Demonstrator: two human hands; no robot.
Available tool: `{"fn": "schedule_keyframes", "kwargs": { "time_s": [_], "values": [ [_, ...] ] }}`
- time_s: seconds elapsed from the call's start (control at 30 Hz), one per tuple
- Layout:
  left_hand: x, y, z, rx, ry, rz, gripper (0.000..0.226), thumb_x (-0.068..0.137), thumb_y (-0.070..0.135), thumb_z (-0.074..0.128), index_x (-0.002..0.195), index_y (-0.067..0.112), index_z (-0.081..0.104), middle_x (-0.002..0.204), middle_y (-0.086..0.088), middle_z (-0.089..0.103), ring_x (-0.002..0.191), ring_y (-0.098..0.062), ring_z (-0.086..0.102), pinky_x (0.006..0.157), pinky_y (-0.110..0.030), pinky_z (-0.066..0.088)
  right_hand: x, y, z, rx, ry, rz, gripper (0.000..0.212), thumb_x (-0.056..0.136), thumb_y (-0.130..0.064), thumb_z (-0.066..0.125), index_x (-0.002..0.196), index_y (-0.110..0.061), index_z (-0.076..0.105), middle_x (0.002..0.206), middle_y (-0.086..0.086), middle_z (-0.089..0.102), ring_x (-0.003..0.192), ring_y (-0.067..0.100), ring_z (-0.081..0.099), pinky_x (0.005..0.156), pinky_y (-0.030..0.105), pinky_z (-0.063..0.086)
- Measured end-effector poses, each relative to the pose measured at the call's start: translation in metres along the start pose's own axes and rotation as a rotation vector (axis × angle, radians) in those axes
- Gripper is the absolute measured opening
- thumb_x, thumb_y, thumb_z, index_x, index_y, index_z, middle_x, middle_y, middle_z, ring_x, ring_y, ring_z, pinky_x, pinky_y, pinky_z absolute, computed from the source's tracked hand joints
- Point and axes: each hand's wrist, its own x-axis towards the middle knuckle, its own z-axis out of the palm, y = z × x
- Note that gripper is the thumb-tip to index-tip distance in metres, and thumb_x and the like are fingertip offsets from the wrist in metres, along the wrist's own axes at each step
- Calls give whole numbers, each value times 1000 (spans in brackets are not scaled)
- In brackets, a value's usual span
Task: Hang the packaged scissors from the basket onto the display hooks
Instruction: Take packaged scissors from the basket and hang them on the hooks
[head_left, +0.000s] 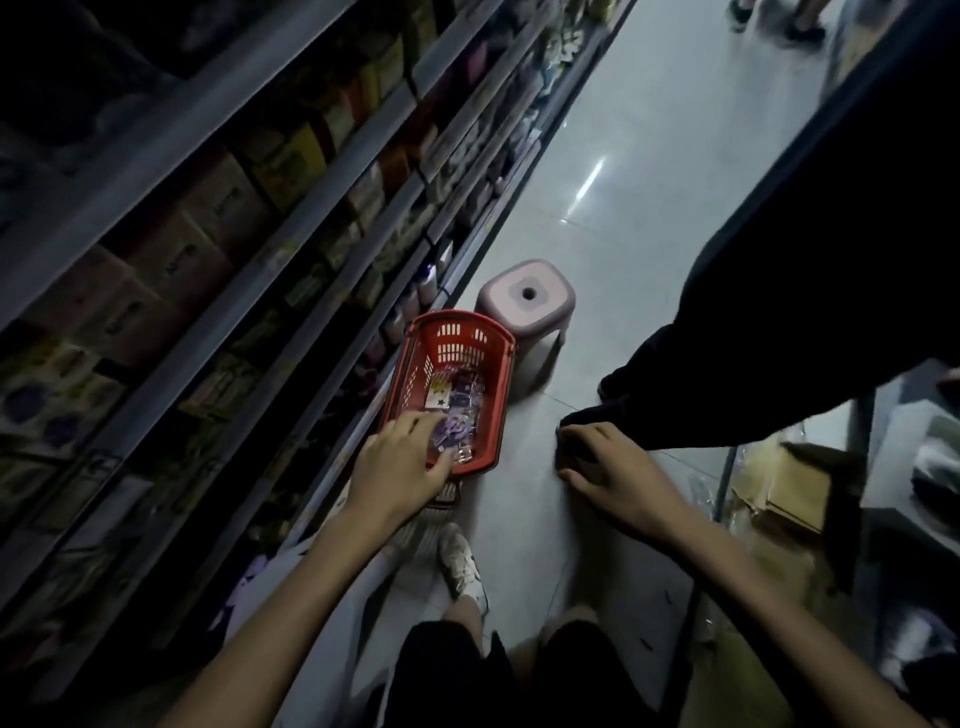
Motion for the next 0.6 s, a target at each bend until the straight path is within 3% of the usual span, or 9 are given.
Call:
{"fn": "schedule_keyframes", "kwargs": {
  "time_s": [0.17, 0.43, 0.6],
  "values": [
    [35, -37, 6, 10, -44, -100, 54, 92, 45, 62, 141, 23, 55, 133, 1, 60, 118, -27, 61, 94, -43, 48, 68, -17, -4, -77, -84, -31, 58, 92, -43, 64, 144, -22, 49, 140, 4, 54, 128, 25, 53, 102, 40, 48],
    [96, -85, 42, 58, -136, -220, 54, 94, 46, 58, 142, 23, 53, 134, -1, 58, 120, -27, 59, 95, -43, 48, 202, -9, 14, -115, -193, -98, 57, 93, -36, 66, 144, -17, 49, 136, 13, 56, 122, 32, 56, 97, 40, 48],
    [144, -107, 90, 69, -198, -283, 54, 95, 44, 58, 143, 22, 50, 134, -3, 58, 120, -28, 59, 92, -43, 50, 298, 22, 65, -90, -302, -77, 52, 88, -36, 66, 133, -14, 53, 127, 17, 59, 117, 37, 57, 94, 46, 51]
  ]
}}
